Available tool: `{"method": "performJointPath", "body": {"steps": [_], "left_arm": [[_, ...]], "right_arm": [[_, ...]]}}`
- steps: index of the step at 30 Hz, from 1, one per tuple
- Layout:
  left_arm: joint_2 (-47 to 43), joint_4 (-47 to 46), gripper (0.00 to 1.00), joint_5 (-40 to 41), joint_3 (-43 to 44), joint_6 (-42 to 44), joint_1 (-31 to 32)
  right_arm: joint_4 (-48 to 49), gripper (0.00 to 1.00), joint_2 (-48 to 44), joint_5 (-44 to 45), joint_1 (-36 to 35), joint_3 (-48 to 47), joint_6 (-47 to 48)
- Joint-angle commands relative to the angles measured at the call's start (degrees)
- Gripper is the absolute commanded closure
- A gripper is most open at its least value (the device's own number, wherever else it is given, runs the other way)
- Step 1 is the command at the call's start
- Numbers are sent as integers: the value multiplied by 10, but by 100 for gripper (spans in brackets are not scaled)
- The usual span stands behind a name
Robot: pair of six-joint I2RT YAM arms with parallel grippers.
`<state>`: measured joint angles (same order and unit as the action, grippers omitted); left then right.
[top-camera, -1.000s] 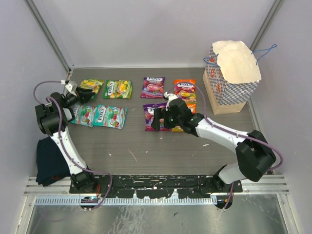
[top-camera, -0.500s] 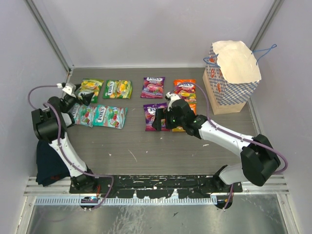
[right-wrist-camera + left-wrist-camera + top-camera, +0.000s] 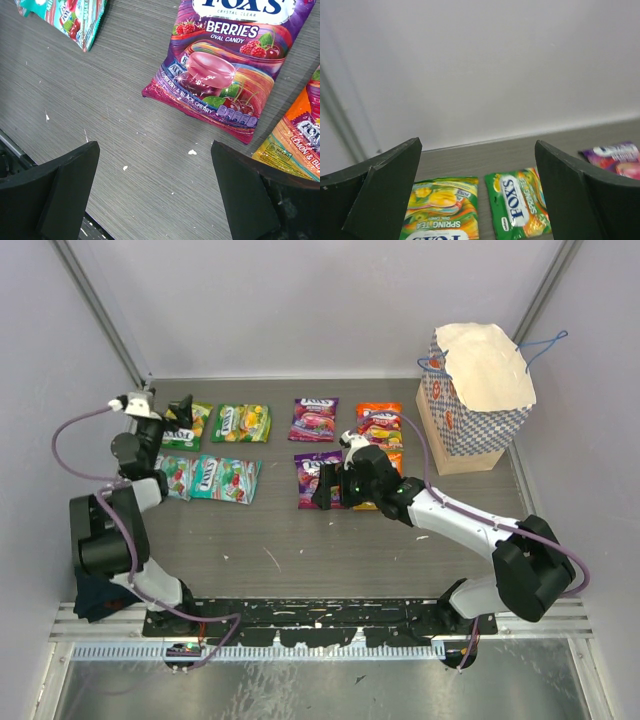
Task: Take the snacks out of the paper bag
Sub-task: Adjust the snack at the center of the board.
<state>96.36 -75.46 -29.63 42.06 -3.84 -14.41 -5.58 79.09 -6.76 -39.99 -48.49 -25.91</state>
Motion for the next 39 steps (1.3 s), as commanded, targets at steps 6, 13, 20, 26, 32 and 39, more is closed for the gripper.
{"method": "performJointPath", "body": {"steps": [6, 13, 20, 26, 32, 39], "left_arm": [[-157, 688, 2, 437, 236, -90, 56], [-145, 757, 2, 516, 283, -114, 92], [67, 975, 2, 526, 536, -152, 95], [196, 1056, 2, 581, 682, -176, 107], [332, 1106, 2, 606, 804, -226, 108], [481, 1203, 2, 596, 984, -273, 109]], "right_arm": [[28, 0, -22, -6, 0, -4, -4], [31, 0, -13, 0, 1, -3, 0], [30, 0, 4, 9, 1, -6, 5], [26, 0, 23, 22, 0, -12, 11], [14, 0, 47, 48, 1, -28, 21], [12, 0, 72, 52, 1, -38, 29]]}}
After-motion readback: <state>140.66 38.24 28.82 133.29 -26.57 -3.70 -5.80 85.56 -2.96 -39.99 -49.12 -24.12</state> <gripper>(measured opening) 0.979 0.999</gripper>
